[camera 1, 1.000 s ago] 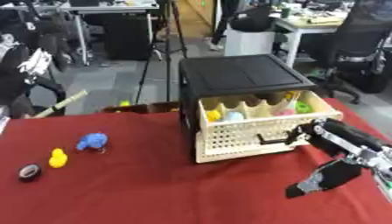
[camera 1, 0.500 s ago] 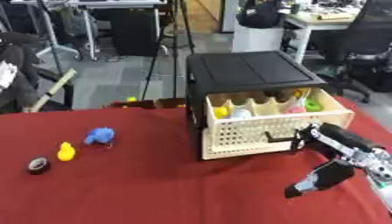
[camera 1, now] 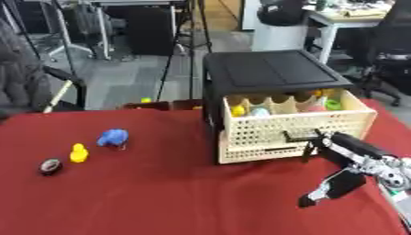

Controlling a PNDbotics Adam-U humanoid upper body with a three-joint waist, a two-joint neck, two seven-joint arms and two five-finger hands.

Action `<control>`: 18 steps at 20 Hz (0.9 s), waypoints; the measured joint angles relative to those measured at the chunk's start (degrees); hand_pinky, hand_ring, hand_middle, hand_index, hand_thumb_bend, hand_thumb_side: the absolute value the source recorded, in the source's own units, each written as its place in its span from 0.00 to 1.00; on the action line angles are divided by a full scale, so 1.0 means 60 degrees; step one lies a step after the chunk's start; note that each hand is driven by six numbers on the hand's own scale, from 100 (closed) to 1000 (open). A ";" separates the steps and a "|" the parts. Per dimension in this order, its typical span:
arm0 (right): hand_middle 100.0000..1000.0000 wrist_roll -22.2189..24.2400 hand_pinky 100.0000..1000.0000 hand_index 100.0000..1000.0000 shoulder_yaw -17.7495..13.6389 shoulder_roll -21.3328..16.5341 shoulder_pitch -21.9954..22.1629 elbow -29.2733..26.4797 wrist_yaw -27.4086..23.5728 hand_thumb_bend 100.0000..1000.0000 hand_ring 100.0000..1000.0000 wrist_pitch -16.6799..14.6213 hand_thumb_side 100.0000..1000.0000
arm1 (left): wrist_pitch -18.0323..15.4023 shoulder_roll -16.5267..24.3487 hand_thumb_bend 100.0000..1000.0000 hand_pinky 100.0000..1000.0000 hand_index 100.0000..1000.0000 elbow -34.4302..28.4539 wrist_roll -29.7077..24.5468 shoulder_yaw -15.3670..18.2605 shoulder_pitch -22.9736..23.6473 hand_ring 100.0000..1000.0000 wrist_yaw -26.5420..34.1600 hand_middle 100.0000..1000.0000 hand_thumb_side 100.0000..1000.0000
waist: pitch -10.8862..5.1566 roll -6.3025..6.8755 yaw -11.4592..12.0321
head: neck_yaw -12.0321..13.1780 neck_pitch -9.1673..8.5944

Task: Pick up objects from table and place into drawer.

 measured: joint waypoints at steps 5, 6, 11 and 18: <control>0.00 -0.0006 0.07 0.62 -0.0006 0.0157 -0.0033 0.0659 0.0286 1.00 0.00 0.0026 0.35 | 0.0077 -0.0163 0.00 0.30 0.75 -0.0158 -0.0036 0.0091 0.0184 0.35 0.0048 0.44 0.62 | 0.0000 0.0062 0.0158 | -0.0006 0.0000; 0.00 -0.0028 0.07 0.63 -0.0015 0.0192 -0.0076 0.0762 0.0346 1.00 0.00 0.0032 0.35 | 0.0088 -0.0188 0.00 0.30 0.75 -0.0179 -0.0034 0.0105 0.0228 0.35 0.0050 0.44 0.62 | -0.0001 0.0068 0.0177 | -0.0005 0.0000; 0.00 -0.0235 0.07 0.64 -0.0085 0.0276 -0.0226 0.1145 0.0612 1.00 0.00 0.0041 0.37 | 0.0155 -0.0277 0.00 0.30 0.76 -0.0232 -0.0045 0.0177 0.0341 0.35 0.0051 0.44 0.63 | -0.0004 0.0103 0.0259 | -0.0006 -0.0001; 0.00 -0.0467 0.06 0.63 -0.0149 0.0255 -0.0534 0.1210 0.0738 1.00 0.00 -0.0002 0.44 | 0.0205 -0.0312 0.00 0.29 0.76 -0.0255 -0.0083 0.0203 0.0451 0.34 0.0028 0.44 0.64 | -0.0020 0.0078 0.0281 | -0.0008 -0.0001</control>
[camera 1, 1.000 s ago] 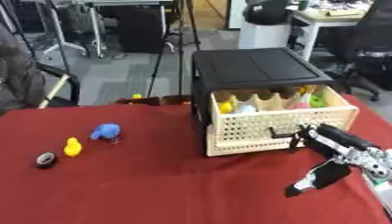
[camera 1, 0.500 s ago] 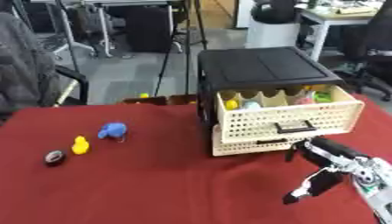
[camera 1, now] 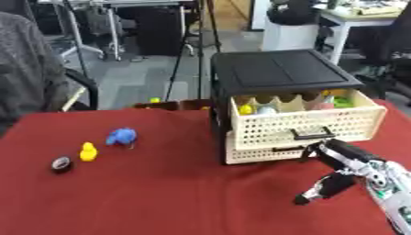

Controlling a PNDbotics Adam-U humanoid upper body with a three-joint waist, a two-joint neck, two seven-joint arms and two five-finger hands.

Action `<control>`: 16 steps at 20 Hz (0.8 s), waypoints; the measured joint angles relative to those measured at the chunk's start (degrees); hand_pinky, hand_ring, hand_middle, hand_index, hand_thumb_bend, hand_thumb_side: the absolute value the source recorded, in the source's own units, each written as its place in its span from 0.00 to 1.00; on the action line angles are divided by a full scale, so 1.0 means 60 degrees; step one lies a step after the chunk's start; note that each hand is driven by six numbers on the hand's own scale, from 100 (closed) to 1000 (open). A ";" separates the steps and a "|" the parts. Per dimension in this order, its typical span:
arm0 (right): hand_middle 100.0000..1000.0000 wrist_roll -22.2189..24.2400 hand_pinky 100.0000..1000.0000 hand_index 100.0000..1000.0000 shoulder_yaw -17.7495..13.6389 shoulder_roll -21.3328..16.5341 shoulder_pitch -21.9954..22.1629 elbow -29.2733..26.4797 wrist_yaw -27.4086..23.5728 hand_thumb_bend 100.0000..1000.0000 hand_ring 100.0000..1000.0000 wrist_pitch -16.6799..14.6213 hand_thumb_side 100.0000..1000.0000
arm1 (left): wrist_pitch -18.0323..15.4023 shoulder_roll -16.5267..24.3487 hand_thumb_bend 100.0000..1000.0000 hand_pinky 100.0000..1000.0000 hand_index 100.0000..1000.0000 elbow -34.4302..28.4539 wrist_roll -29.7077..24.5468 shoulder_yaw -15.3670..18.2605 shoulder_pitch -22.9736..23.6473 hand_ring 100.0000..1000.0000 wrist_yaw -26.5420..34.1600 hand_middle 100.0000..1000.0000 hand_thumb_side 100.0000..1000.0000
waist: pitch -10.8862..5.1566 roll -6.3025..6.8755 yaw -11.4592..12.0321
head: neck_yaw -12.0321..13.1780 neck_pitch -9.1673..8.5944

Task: Pick up objects from table and place into drawer.

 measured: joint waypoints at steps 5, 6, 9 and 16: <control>0.00 -0.0020 0.05 0.61 -0.0014 -0.0187 -0.0071 -0.0236 0.0001 0.98 0.00 -0.0029 0.48 | 0.0023 -0.0002 0.00 0.29 0.76 0.0063 -0.0087 0.0001 0.0052 0.34 -0.0090 0.44 0.64 | -0.0006 -0.0071 -0.0001 | 0.0000 0.0001; 0.00 0.0001 0.05 0.61 -0.0012 -0.0235 -0.0073 -0.0279 0.0001 0.98 0.00 -0.0033 0.49 | 0.0024 -0.0002 0.00 0.29 0.76 0.0079 -0.0106 0.0001 0.0052 0.34 -0.0109 0.44 0.64 | -0.0008 -0.0079 -0.0001 | 0.0000 0.0001; 0.00 0.0073 0.05 0.61 0.0011 -0.0372 -0.0224 -0.0341 0.0001 0.97 0.00 -0.0022 0.49 | 0.0021 -0.0005 0.00 0.29 0.76 0.0116 -0.0155 0.0001 0.0057 0.34 -0.0148 0.44 0.64 | -0.0036 -0.0102 0.0004 | 0.0000 0.0001; 0.00 0.0240 0.05 0.61 0.0101 -0.0434 -0.0672 -0.0115 0.0040 0.96 0.00 -0.0045 0.48 | 0.0026 -0.0039 0.00 0.29 0.76 0.0166 -0.0240 0.0001 0.0072 0.34 -0.0160 0.44 0.64 | -0.0037 -0.0095 0.0136 | -0.0002 -0.0001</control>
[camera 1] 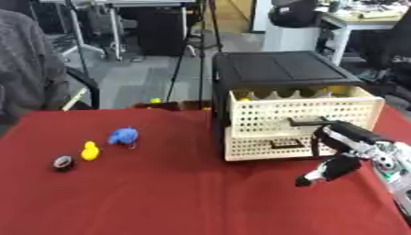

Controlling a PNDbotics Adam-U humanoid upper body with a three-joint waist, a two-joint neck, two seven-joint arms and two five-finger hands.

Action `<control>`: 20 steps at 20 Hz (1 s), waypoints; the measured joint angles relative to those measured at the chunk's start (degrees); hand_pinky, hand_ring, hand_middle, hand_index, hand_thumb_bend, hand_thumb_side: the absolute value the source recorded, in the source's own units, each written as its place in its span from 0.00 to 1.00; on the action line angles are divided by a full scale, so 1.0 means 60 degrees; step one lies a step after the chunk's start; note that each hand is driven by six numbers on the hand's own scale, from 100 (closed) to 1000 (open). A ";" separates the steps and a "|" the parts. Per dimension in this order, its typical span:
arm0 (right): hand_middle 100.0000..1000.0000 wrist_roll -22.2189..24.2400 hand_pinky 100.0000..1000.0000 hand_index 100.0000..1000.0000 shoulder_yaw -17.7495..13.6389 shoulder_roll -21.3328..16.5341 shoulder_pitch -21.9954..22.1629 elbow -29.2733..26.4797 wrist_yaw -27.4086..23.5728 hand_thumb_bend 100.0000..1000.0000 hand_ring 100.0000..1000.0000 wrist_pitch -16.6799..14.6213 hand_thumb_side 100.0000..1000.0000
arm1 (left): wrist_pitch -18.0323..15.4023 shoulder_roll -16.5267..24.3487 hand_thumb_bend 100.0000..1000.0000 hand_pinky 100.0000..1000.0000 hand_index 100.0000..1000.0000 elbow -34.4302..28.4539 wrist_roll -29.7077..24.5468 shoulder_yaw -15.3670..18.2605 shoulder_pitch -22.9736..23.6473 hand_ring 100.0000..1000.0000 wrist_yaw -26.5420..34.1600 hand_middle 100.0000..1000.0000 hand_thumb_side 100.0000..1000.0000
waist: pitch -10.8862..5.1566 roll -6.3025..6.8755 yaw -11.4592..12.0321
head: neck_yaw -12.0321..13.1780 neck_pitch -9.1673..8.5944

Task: Pick up objects from table and place into drawer.

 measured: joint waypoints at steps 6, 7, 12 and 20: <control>0.00 0.0002 0.05 0.62 0.0005 0.0013 -0.0299 0.0512 0.0125 0.96 0.00 -0.0008 0.46 | 0.0009 -0.0090 0.00 0.29 0.76 0.0007 -0.0061 0.0000 0.0028 0.34 -0.0011 0.44 0.64 | 0.0000 0.0008 0.0203 | -0.0012 0.0000; 0.00 0.0007 0.05 0.62 0.0006 0.0026 -0.0327 0.0598 0.0141 0.95 0.00 -0.0014 0.46 | 0.0011 -0.0090 0.00 0.29 0.76 0.0007 -0.0073 0.0000 0.0033 0.34 -0.0018 0.44 0.64 | 0.0000 0.0010 0.0238 | -0.0022 -0.0001; 0.00 0.0026 0.05 0.62 0.0005 0.0106 -0.0457 0.0973 0.0253 0.95 0.00 -0.0052 0.45 | 0.0025 -0.0160 0.00 0.29 0.76 0.0010 -0.0118 0.0000 0.0045 0.34 -0.0047 0.44 0.64 | 0.0001 0.0014 0.0356 | -0.0074 -0.0008; 0.00 0.0026 0.05 0.61 0.0005 0.0122 -0.0411 0.1118 0.0302 0.95 0.00 -0.0115 0.45 | 0.0025 -0.0170 0.00 0.29 0.76 0.0054 -0.0152 0.0006 0.0059 0.34 -0.0081 0.44 0.65 | 0.0015 0.0006 0.0367 | -0.0076 -0.0009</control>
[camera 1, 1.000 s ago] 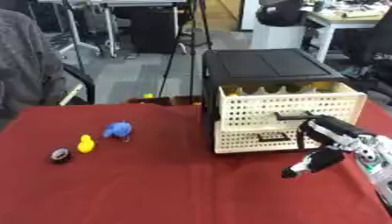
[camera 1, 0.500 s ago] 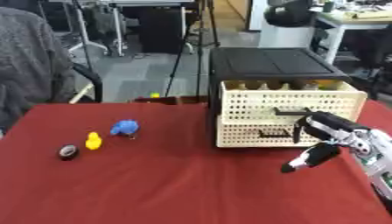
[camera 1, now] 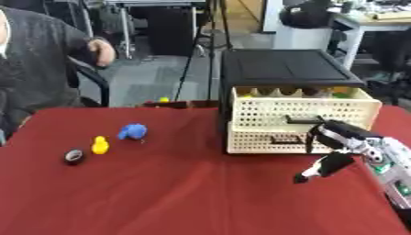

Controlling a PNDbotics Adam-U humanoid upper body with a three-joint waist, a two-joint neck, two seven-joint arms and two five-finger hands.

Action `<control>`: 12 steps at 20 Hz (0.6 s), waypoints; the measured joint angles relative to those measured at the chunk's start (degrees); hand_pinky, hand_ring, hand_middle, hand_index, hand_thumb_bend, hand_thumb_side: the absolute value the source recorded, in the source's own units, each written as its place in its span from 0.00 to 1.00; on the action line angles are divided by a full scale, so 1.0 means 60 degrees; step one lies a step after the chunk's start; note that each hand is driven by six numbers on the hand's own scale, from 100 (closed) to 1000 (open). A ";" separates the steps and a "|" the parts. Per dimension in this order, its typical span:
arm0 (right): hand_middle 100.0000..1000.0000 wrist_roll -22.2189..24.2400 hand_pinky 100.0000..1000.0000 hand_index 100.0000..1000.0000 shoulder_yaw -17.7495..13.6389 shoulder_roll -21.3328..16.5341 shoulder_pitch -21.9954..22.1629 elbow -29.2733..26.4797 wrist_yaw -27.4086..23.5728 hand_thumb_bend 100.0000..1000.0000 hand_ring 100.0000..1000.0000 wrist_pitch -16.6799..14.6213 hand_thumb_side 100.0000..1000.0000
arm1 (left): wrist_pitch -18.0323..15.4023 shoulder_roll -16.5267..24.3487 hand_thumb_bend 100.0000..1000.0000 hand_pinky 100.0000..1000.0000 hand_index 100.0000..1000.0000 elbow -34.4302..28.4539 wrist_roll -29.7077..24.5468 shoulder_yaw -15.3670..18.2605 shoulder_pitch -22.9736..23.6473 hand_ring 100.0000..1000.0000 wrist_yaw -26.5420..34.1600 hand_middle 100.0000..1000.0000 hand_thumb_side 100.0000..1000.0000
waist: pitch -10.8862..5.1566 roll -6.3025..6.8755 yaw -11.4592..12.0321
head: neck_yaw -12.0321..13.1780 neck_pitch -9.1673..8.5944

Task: Pick up objects from table and place into drawer.

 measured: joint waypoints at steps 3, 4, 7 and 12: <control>0.00 0.0049 0.05 0.62 0.0018 -0.0001 0.0108 -0.0196 -0.0005 0.95 0.00 -0.0052 0.47 | -0.0001 0.0000 0.00 0.29 0.76 0.0008 -0.0010 0.0006 0.0012 0.34 -0.0004 0.44 0.65 | 0.0000 -0.0001 -0.0015 | 0.0000 0.0000; 0.00 0.0068 0.05 0.62 0.0042 -0.0004 0.0163 -0.0310 -0.0014 0.95 0.00 -0.0070 0.47 | -0.0004 0.0000 0.00 0.29 0.76 0.0008 -0.0013 0.0013 0.0021 0.34 -0.0005 0.44 0.65 | 0.0000 -0.0002 -0.0032 | 0.0000 0.0000; 0.00 0.0127 0.05 0.62 0.0076 -0.0016 0.0311 -0.0684 -0.0059 0.96 0.00 -0.0107 0.50 | -0.0012 0.0000 0.00 0.29 0.76 0.0010 -0.0021 0.0024 0.0050 0.34 -0.0006 0.44 0.65 | 0.0003 -0.0003 -0.0059 | 0.0000 0.0000; 0.00 0.0215 0.04 0.62 0.0174 -0.0016 0.0353 -0.1225 -0.0215 0.96 0.00 -0.0070 0.51 | -0.0008 0.0000 0.00 0.29 0.76 0.0010 -0.0029 0.0048 0.0086 0.34 -0.0006 0.44 0.65 | 0.0005 -0.0011 -0.0058 | 0.0000 0.0000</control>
